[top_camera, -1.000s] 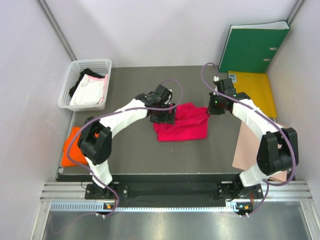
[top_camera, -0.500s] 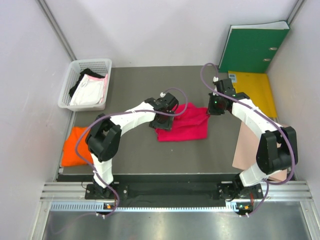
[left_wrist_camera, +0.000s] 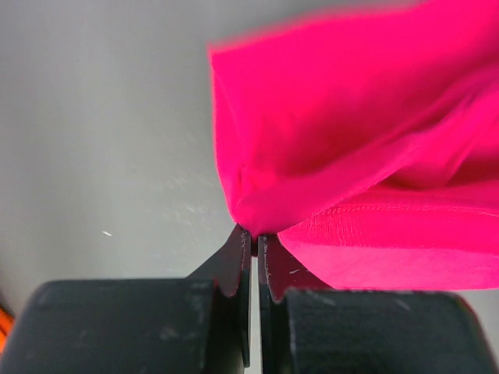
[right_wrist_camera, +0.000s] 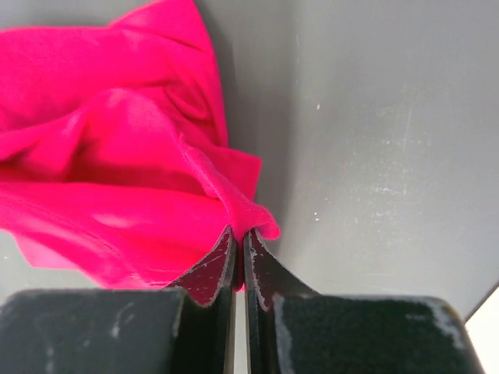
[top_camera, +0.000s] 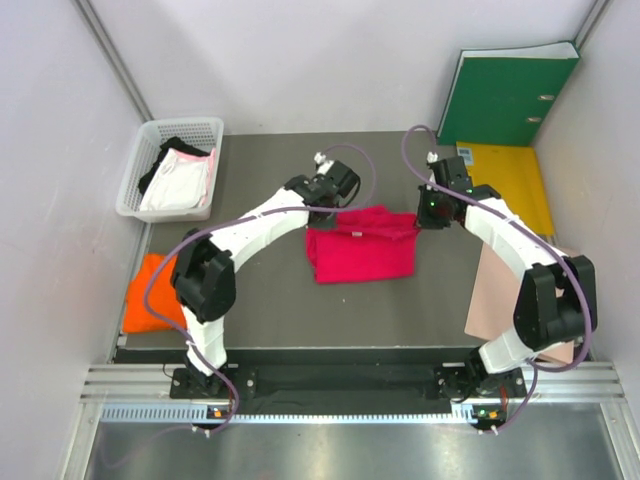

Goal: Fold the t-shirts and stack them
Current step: Flatten out the tshirt

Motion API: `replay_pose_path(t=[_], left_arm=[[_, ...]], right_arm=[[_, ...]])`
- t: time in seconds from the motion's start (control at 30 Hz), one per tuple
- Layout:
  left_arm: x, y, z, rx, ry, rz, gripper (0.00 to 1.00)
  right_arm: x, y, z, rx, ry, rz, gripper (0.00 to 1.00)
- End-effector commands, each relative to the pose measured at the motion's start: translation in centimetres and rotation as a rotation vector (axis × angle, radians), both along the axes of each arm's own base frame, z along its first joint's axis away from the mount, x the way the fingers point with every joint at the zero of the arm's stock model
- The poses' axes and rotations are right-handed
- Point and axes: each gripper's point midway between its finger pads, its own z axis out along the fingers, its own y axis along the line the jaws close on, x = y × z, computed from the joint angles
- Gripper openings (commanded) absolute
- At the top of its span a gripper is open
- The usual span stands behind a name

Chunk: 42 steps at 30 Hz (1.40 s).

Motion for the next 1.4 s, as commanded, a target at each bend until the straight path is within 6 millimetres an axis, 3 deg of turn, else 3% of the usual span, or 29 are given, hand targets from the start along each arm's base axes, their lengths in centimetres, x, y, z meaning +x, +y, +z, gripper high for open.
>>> replay_pose_path(t=[0.0,0.1,0.13,0.2,0.23,0.37,0.47,0.53,0.6,0.73,0.83,0.97,1.07,1.1,1.13,1.17,1.2,1.23,1.3,1.33,1.37], left_arm=[[2.7,1.1,12.8,-0.151,-0.326,0.067,0.00],[3.6,0.7,18.0,-0.230,-0.450,0.064,0.00],[3.9,0.7,20.6,-0.264,-0.501,0.067,0.00],[4.2,0.2,23.1,-0.294,-0.545,0.044,0.00],[4.4,0.0,25.6,-0.334,-0.594,0.039,0.00],[3.7,0.2,30.5,-0.400,-0.687,-0.001,0.00],[2.3,0.9,32.8,-0.429,-0.726,-0.034,0.00],[1.5,1.2,32.7,-0.434,-0.722,-0.051,0.00],[-0.1,1.7,34.1,-0.476,-0.736,-0.081,0.00],[-3.8,2.7,36.9,-0.570,-0.789,-0.143,0.00],[-4.8,3.1,38.7,-0.606,-0.824,-0.152,0.00],[-3.4,2.6,38.3,-0.572,-0.832,-0.134,0.00],[-0.9,0.6,36.6,-0.524,-0.804,-0.146,0.00],[-0.4,0.2,37.1,-0.530,-0.812,-0.149,0.00],[1.5,-1.2,35.2,-0.501,-0.775,-0.155,0.00],[2.3,-1.9,34.8,-0.500,-0.766,-0.162,0.00],[3.0,-2.1,36.2,-0.530,-0.787,-0.169,0.00],[5.0,-3.4,34.3,-0.517,-0.752,-0.167,0.00],[7.6,-4.3,34.7,-0.540,-0.762,-0.168,0.00],[8.1,-4.9,35.2,-0.572,-0.764,-0.185,0.00],[8.6,-5.1,35.8,-0.595,-0.774,-0.195,0.00]], right_arm=[[2.5,0.3,8.7,0.028,-0.256,-0.002,0.00],[3.2,0.2,12.9,0.047,-0.362,-0.014,0.00],[3.1,0.1,14.4,0.053,-0.398,-0.018,0.00],[3.2,0.1,17.7,0.073,-0.477,-0.020,0.00],[3.0,0.1,19.7,0.092,-0.531,-0.020,0.00],[1.4,-0.1,25.9,0.140,-0.678,-0.019,0.00],[-0.5,-0.3,28.4,0.148,-0.734,-0.001,0.00],[-2.2,-0.5,29.8,0.156,-0.767,0.019,0.00],[-3.9,-0.5,30.6,0.164,-0.775,0.041,0.00],[-8.1,-1.9,33.8,0.188,-0.844,0.033,0.00],[-10.0,-3.3,35.6,0.196,-0.897,-0.019,0.00],[-8.4,-4.4,33.9,0.125,-0.869,-0.084,0.00],[-5.5,-4.7,31.4,0.062,-0.816,-0.136,0.00],[-4.0,-4.7,30.2,0.034,-0.787,-0.150,0.00],[-2.8,-4.6,29.7,0.026,-0.789,-0.168,0.00],[-1.8,-5.0,29.4,0.006,-0.789,-0.198,0.00],[0.0,-4.6,28.3,-0.008,-0.766,-0.207,0.00],[1.1,-4.5,29.2,0.006,-0.799,-0.223,0.00],[3.8,-3.9,28.5,-0.002,-0.778,-0.235,0.00],[4.3,-3.7,31.0,0.017,-0.825,-0.239,0.00],[4.9,-3.6,31.8,0.016,-0.837,-0.239,0.00]])
